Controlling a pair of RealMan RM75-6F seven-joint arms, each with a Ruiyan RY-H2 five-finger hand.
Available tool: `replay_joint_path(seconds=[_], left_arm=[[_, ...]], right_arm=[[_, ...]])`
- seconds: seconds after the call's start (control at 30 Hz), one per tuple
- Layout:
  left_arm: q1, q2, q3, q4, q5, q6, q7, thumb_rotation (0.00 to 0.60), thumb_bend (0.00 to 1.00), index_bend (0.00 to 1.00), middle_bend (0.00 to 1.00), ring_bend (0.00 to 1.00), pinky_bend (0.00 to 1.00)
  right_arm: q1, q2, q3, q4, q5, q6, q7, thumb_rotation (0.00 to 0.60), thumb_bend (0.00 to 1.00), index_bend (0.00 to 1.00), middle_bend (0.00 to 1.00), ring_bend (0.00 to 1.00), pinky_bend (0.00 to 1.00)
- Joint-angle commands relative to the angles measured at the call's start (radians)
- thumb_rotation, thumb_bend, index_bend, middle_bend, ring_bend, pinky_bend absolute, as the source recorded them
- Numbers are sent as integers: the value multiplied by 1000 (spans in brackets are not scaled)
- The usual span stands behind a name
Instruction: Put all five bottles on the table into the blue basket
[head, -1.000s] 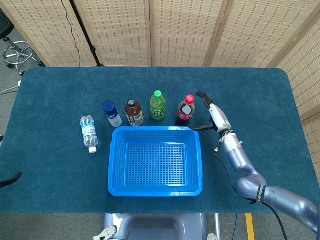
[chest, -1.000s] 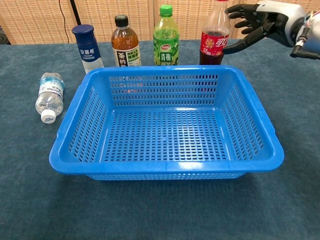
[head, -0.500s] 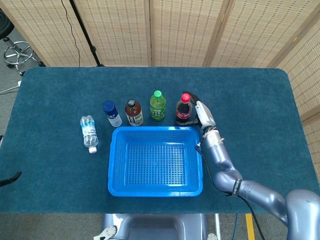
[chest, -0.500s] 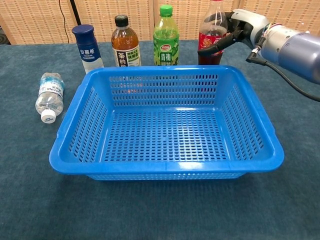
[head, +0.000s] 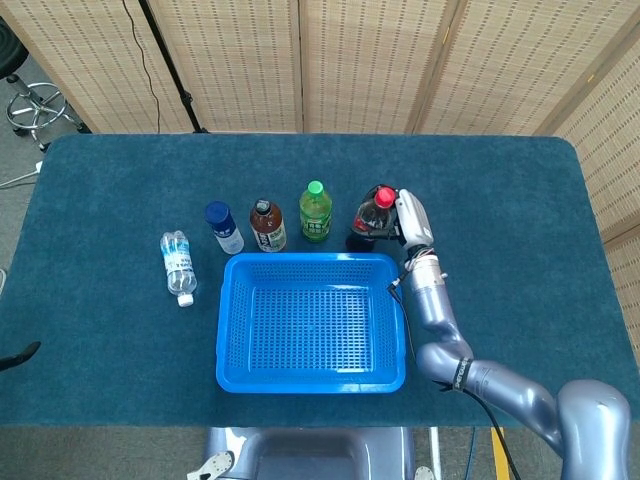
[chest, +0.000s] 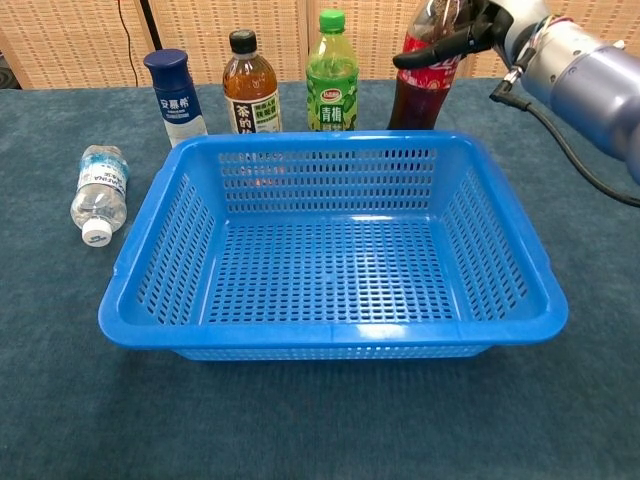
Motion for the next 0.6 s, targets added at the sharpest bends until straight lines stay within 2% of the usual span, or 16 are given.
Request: replay_joint_path(seconds=[0.03, 0.2, 0.33, 0.4, 0.6], left_arm=[[3, 2, 1, 0, 2, 3, -7, 600, 3, 0, 0, 0, 0], [6, 9, 3, 1, 9, 7, -26, 600, 3, 0, 0, 0, 0], [9, 14, 8, 1, 15, 9, -38, 600, 3, 0, 0, 0, 0], [10, 16, 11, 0, 16, 8, -39, 600, 3, 0, 0, 0, 0], [17, 17, 15, -2, 30, 23, -45, 600, 3, 0, 0, 0, 0]], right_arm=[[-22, 75, 30, -134, -30, 52, -28, 600, 189, 629, 701, 632, 709], [-72, 208, 61, -401, -32, 102, -101, 600, 190, 629, 701, 632, 708], [-124, 305, 65, -603, -25, 139, -162, 600, 207, 627, 701, 633, 708], [-144, 337, 55, -665, -28, 155, -192, 600, 211, 627, 701, 636, 708], [-192, 377, -2, -757, -34, 161, -202, 600, 211, 628, 702, 638, 709]])
